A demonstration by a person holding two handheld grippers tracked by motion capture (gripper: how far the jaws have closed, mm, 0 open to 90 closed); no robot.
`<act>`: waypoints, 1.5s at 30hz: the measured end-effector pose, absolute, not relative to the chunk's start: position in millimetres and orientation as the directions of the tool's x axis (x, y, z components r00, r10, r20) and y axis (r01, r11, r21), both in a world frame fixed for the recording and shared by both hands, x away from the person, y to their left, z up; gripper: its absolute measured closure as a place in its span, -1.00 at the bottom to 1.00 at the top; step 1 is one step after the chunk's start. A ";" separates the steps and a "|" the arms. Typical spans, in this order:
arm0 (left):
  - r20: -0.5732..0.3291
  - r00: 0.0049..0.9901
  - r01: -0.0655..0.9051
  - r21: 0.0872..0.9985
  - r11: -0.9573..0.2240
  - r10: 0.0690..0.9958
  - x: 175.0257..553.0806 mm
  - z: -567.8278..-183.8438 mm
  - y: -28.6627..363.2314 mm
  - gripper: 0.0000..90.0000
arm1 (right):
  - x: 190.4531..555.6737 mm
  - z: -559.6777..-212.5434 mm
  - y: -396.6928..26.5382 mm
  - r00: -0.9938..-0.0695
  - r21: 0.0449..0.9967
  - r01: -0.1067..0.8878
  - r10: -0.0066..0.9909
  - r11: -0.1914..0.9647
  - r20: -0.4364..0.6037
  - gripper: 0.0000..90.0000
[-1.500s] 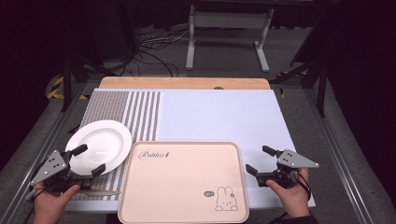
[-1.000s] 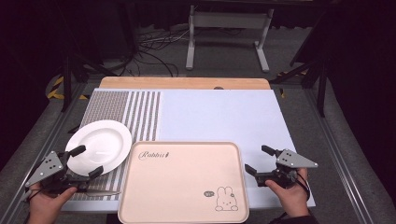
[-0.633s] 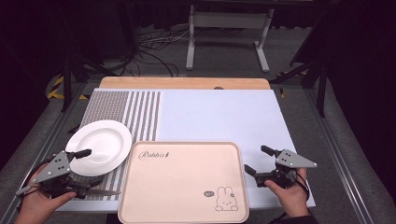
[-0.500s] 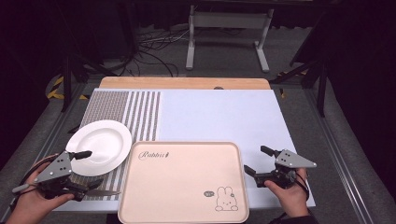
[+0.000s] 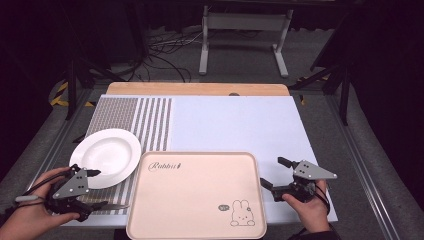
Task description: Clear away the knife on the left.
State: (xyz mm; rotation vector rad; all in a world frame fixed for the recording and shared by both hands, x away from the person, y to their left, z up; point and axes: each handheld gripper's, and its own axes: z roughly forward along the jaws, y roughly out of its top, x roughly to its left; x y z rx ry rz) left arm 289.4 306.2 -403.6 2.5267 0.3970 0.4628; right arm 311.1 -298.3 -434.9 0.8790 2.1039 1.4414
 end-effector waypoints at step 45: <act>0.038 0.973 0.220 0.147 -0.964 0.228 310.2 -432.6 326.6 -0.20 | 310.6 -441.3 -289.6 -0.755 0.917 0.246 0.656 0.314 -0.023 -0.94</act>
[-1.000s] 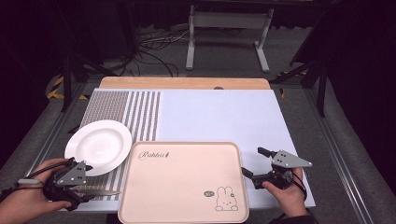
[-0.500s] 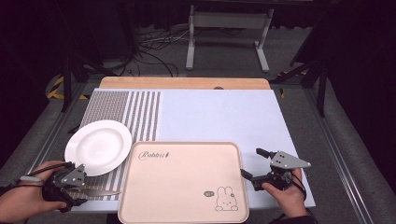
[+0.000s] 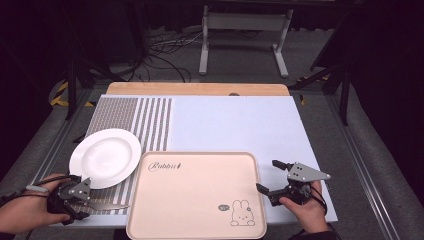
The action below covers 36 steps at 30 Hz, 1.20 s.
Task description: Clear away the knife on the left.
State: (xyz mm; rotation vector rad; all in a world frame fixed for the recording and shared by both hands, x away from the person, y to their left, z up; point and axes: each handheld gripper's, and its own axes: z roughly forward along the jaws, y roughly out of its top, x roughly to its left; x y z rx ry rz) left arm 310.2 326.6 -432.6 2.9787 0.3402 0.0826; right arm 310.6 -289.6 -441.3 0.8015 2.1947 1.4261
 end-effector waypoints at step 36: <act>0.046 0.998 -0.036 0.017 -0.999 -0.035 321.3 -434.5 323.2 0.72 | 309.1 -439.5 -284.1 -0.795 0.921 0.210 0.606 0.327 -0.034 -0.90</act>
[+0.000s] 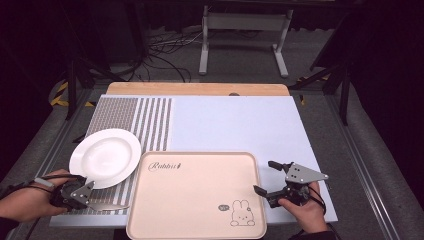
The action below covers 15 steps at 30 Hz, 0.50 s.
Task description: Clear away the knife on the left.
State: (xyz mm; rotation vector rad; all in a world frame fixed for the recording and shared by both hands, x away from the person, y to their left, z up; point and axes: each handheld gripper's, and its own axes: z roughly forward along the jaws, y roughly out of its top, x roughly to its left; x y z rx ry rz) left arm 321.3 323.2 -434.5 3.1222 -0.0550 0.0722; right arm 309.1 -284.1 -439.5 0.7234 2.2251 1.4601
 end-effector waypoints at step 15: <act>0.068 0.998 -0.017 0.040 -0.999 -0.014 316.8 -430.5 324.9 0.78 | 308.5 -439.5 -284.1 -0.797 0.923 0.207 0.603 0.325 -0.034 -0.90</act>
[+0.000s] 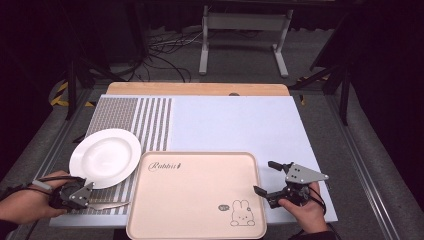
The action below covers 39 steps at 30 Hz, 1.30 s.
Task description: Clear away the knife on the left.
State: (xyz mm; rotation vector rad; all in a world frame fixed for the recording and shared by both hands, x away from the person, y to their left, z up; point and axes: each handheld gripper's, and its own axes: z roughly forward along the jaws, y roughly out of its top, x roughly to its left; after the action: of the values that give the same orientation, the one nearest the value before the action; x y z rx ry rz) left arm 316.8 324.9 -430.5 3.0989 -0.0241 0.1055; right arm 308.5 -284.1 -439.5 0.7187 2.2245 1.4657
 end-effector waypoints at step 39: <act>-0.176 0.810 0.584 0.324 -0.745 0.559 325.1 -358.8 285.8 0.78 | 308.5 -438.9 -292.6 -0.778 0.927 0.214 0.628 0.309 -0.030 -0.90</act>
State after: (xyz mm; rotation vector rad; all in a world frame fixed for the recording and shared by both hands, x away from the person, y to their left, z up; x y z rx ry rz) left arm 325.1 285.8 -358.8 2.6312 0.8629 -0.0947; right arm 308.5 -292.6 -438.9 0.7507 2.1949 1.4639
